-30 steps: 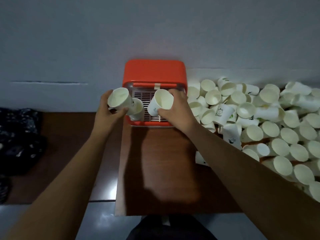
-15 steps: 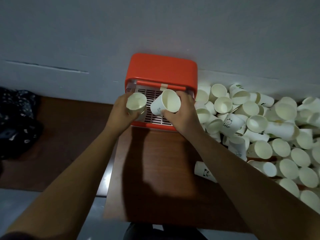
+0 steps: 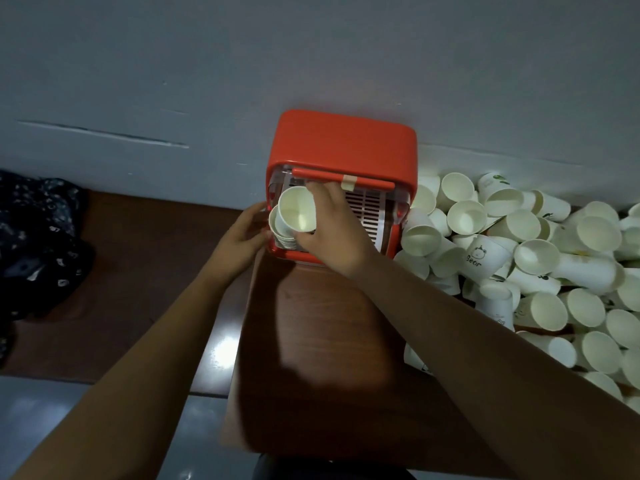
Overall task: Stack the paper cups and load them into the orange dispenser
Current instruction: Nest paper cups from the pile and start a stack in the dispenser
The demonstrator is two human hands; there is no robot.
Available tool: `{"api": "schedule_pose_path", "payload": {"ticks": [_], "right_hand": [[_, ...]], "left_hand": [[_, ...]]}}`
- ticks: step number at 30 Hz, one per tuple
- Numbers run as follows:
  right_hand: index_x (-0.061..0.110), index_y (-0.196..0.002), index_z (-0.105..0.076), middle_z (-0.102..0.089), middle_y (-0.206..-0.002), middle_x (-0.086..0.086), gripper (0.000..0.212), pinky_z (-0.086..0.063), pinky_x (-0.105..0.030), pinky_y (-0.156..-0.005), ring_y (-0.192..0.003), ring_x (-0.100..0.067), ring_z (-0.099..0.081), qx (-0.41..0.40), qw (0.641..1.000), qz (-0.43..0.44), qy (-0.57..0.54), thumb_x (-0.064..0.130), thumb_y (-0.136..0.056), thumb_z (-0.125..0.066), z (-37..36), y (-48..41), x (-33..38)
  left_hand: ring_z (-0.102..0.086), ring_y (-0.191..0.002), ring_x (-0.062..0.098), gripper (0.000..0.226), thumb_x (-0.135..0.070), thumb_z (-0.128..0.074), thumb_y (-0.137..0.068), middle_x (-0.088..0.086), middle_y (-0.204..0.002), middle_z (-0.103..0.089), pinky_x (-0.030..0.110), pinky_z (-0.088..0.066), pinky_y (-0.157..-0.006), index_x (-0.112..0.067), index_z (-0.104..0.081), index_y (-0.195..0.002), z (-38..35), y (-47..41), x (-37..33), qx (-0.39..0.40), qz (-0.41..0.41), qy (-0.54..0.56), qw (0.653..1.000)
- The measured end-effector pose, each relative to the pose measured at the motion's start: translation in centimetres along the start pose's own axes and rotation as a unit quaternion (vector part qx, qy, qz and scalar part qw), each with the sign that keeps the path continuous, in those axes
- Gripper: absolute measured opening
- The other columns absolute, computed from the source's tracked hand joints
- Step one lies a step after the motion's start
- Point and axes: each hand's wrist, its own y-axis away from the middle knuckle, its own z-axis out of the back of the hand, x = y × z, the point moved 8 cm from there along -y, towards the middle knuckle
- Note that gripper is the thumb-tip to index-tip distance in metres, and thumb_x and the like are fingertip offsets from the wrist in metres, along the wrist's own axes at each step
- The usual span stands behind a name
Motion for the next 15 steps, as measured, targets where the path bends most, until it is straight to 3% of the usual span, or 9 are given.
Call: {"api": "schedule_pose_path", "payload": {"ticks": [3, 6, 12, 15], "right_hand": [[0.008, -0.142, -0.04, -0.045, -0.134, -0.013, 0.075, -0.045, -0.045, -0.098, -0.121, -0.031, -0.048, 0.041, 0.999, -0.009, 0.028, 0.026, -0.078, -0.074, -2.5, -0.4, -0.5], [0.016, -0.145, -0.037, -0.047, -0.14, -0.007, 0.079, -0.044, -0.044, -0.1, -0.124, -0.025, -0.048, 0.07, 0.996, -0.048, -0.031, 0.04, -0.079, -0.075, -4.0, -0.7, -1.5], [0.024, -0.143, -0.039, -0.053, -0.136, -0.003, 0.077, -0.046, -0.037, -0.094, -0.118, -0.022, -0.052, 0.064, 0.992, -0.085, -0.072, 0.031, -0.078, -0.079, -4.4, -0.1, -3.1], [0.024, -0.144, -0.038, -0.053, -0.137, -0.003, 0.08, -0.046, -0.038, -0.097, -0.12, -0.021, -0.052, 0.061, 0.988, -0.102, -0.095, 0.031, -0.077, -0.081, -4.9, 0.2, -3.3]], "left_hand": [[-0.061, -0.117, -0.001, 0.038, -0.017, -0.051, -0.104, -0.006, -0.133, -0.062, 0.015, -0.05, -0.09, -0.016, -0.052, -0.142, 0.1, 0.4, -0.4, -0.007, -0.005, 0.058, 0.998], [-0.057, -0.128, 0.009, 0.042, -0.02, -0.054, -0.102, -0.002, -0.139, -0.06, 0.024, -0.048, -0.101, -0.018, -0.05, -0.144, -0.3, 0.5, -0.8, 0.006, -0.035, 0.05, 0.998], [-0.061, -0.119, 0.004, 0.047, -0.013, -0.061, -0.099, -0.001, -0.137, -0.061, 0.014, -0.048, -0.092, -0.015, -0.05, -0.144, -0.6, 0.1, -0.6, 0.002, -0.058, -0.011, 0.998], [-0.06, -0.122, 0.005, 0.045, -0.015, -0.062, -0.098, -0.004, -0.136, -0.061, 0.015, -0.048, -0.095, -0.018, -0.052, -0.143, -0.6, 0.1, -0.4, 0.0, -0.055, -0.037, 0.998]]}}
